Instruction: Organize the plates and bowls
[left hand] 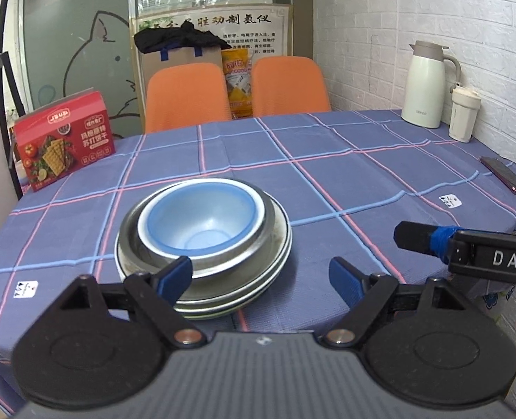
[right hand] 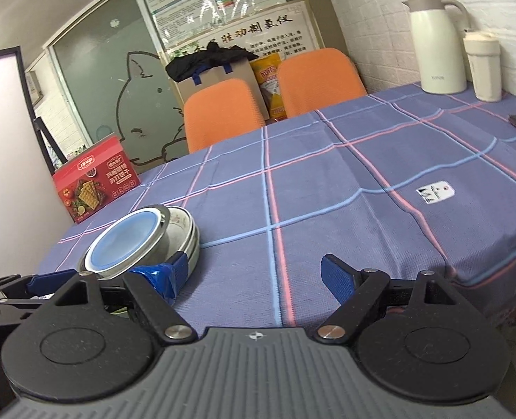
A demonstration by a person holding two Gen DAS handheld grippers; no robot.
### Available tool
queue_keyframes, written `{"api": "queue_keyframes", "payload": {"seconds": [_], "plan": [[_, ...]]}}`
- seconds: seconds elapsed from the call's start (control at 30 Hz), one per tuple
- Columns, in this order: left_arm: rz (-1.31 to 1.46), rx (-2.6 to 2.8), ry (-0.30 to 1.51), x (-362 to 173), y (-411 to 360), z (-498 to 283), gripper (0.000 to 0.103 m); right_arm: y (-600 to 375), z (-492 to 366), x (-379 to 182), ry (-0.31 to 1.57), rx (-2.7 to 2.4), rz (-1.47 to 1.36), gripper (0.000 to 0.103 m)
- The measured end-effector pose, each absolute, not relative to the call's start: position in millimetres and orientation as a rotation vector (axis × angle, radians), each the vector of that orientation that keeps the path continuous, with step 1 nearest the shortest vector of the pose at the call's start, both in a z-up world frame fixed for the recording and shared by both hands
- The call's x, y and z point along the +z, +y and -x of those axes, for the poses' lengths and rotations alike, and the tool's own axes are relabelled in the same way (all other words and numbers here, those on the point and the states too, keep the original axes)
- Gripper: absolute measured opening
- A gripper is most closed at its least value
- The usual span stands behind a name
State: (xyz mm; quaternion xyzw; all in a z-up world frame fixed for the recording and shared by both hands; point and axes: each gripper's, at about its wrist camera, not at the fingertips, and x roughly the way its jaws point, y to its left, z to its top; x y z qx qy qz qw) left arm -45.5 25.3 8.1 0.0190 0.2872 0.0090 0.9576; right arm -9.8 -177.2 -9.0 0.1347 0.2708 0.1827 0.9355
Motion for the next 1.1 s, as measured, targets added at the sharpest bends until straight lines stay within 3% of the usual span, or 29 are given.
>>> {"api": "queue_keyframes", "payload": {"seconds": [0.83, 1.1], "plan": [[0.048, 0.042, 0.640, 10.5, 39.3, 10.2, 0.084, -157.1, -16.1, -8.9, 0.672, 0.330, -0.115, 0.070], [0.091, 0.027, 0.557, 23.9, 49.1, 21.1, 0.084, -151.6, -14.6, -6.9, 0.663, 0.344, -0.099, 0.070]]}}
